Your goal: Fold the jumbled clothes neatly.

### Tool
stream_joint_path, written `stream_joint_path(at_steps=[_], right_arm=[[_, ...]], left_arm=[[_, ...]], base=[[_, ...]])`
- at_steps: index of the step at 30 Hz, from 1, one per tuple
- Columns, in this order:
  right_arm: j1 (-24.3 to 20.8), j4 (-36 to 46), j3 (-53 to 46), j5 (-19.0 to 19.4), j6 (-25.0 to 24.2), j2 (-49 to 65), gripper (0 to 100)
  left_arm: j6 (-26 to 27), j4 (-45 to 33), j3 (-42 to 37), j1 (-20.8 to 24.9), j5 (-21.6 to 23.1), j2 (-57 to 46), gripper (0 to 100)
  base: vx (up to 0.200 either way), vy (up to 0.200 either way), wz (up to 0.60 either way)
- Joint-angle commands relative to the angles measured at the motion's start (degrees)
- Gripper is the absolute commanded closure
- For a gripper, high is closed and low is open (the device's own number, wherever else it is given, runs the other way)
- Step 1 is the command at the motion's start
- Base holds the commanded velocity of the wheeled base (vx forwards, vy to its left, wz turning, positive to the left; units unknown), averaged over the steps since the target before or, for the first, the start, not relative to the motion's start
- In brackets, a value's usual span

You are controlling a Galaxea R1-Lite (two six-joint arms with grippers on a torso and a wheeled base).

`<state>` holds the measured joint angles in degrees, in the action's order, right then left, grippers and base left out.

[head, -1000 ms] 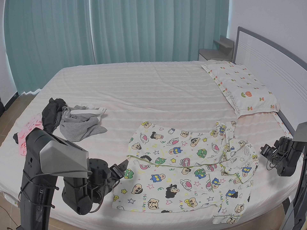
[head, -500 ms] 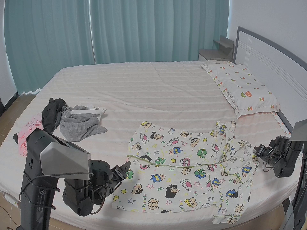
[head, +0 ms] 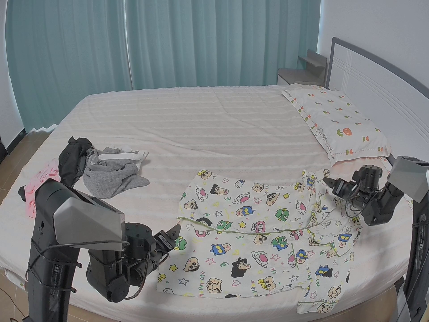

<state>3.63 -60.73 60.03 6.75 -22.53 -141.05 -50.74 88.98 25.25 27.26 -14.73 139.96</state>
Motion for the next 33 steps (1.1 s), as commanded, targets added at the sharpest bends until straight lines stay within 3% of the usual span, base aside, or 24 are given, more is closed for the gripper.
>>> stream_joint_path(at_steps=[1,10,15,18,33], right_arm=[[-6.7,11.8,16.5,-6.7,0.6,-8.1,0],[-6.1,19.9,29.6,-13.2,5.4,-15.2,0],[-6.1,21.4,31.4,-14.8,7.6,-15.9,0],[-5.2,21.4,32.2,-17.7,9.0,-16.5,0],[-1.7,21.4,32.4,-20.6,8.4,-15.7,0]], left_arm=[[0.3,0.9,0.7,2.4,0.0,0.0,0],[0.5,0.9,0.9,4.3,0.0,1.8,0],[0.5,0.9,0.9,4.2,-0.1,2.0,0],[0.5,0.9,0.9,4.3,-0.1,2.1,0],[0.5,0.9,0.9,4.2,-0.3,2.2,0]], base=[[0.0,0.0,0.0],[0.0,0.0,0.0],[0.0,0.0,0.0],[0.0,0.0,0.0],[0.0,0.0,0.0]])
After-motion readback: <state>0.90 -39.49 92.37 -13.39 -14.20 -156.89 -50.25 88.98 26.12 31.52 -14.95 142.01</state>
